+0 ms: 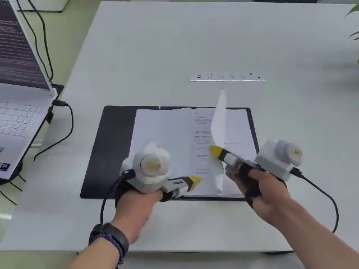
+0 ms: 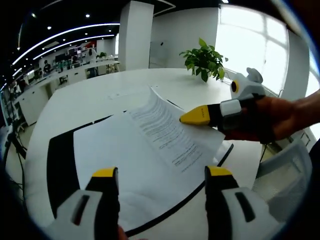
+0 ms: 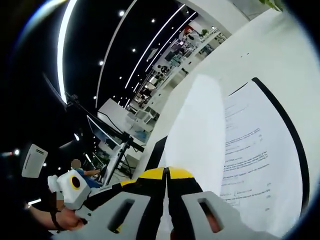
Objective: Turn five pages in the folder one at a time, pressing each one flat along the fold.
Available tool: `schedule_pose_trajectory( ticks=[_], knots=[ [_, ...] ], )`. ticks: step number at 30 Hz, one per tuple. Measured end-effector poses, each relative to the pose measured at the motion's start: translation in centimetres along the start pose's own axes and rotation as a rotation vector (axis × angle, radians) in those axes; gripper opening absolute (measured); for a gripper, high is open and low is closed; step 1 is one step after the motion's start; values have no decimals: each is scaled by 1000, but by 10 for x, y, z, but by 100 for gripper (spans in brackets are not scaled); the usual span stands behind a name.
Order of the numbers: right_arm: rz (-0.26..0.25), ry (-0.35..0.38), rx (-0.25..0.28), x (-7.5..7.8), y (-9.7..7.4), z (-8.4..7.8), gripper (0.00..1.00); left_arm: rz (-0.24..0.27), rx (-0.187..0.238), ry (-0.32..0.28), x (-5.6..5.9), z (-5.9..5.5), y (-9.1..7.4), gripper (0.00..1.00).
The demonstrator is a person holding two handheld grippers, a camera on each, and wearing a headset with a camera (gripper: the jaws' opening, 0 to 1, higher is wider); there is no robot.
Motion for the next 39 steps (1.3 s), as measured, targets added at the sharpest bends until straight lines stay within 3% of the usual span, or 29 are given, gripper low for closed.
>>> schedule_pose_trajectory(
  ticks=[7,15,32,39],
  knots=[
    [41,-38,-61,-17,16,-13,0,62,13,-44,-21,-13,-25,70],
    [69,-38,-79,-32,31,-18,0,111,17,-62,-38,-27,-50,70],
    [137,-23,-115,-64,76,-36,0,151,29,-58,-61,-38,-85,69],
    [138,6,-142,-66,92,-49,0,153,36,-74,-68,-41,-93,69]
  ],
)
Point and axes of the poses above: the centre of the closed fingertips' face, and the gripper's own axes: y roughly forward along the fingers, x roughly to its right, z roughly out of its top, the point moved 7 cm from there along -y, roughly backward along the fingers, and after that the axes turned 2 degrees about -y, right-handed, at the moved point
